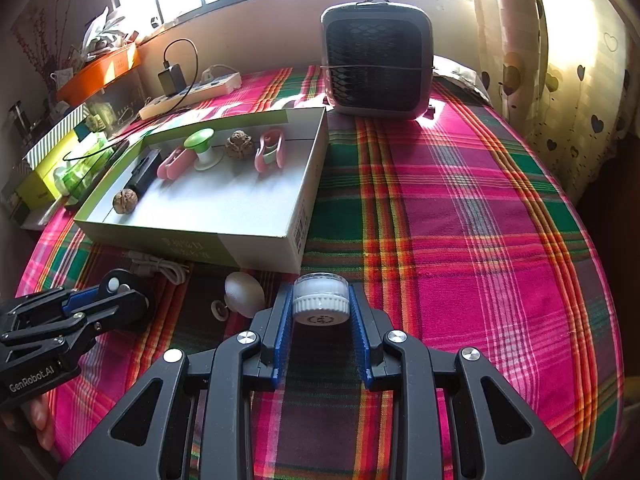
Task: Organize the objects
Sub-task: 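Carry the disc with the left tool and white cap with the right into the tray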
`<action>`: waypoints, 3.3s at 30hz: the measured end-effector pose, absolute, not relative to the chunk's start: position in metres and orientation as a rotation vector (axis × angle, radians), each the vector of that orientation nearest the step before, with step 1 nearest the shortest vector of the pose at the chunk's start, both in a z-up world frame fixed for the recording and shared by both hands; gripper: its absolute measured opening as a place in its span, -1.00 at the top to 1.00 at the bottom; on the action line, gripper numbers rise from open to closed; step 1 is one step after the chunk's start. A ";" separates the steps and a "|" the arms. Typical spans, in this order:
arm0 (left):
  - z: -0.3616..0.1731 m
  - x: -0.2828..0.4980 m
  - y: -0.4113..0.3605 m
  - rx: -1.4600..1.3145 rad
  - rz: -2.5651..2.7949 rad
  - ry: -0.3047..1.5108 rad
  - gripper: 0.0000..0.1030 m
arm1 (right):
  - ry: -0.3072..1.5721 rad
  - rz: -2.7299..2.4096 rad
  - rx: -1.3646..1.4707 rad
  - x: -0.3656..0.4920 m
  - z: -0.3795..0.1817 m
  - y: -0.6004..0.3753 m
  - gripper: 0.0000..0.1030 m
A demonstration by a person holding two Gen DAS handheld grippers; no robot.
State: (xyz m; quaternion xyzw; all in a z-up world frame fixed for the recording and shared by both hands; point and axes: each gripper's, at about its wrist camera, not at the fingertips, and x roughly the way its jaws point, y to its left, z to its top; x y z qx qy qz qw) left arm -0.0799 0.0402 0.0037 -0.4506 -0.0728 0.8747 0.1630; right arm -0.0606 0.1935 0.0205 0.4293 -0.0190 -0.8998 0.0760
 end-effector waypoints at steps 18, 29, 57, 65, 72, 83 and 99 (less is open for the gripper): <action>0.019 -0.075 0.037 -1.242 2.525 -0.179 0.50 | -0.061 -2.717 1.212 -0.052 0.039 0.189 0.44; 0.037 -0.081 0.031 -1.191 2.560 -0.170 0.50 | -0.048 -2.721 1.137 -0.054 0.057 0.176 0.44; 0.040 -0.132 0.007 -1.200 2.613 -0.163 0.50 | -0.002 -2.639 1.104 -0.109 0.066 0.134 0.44; 0.034 -0.147 -0.004 -1.225 2.634 -0.151 0.50 | 0.016 -2.605 1.134 -0.133 0.057 0.121 0.44; 0.030 -0.158 -0.007 -1.232 2.640 -0.145 0.50 | 0.032 -2.573 1.159 -0.148 0.048 0.110 0.44; 0.030 -0.167 -0.005 -1.224 2.634 -0.148 0.50 | 0.040 -2.560 1.194 -0.163 0.041 0.107 0.44; 0.015 -0.180 0.005 -1.271 2.624 -0.053 0.50 | 0.062 -2.539 1.233 -0.177 0.032 0.106 0.44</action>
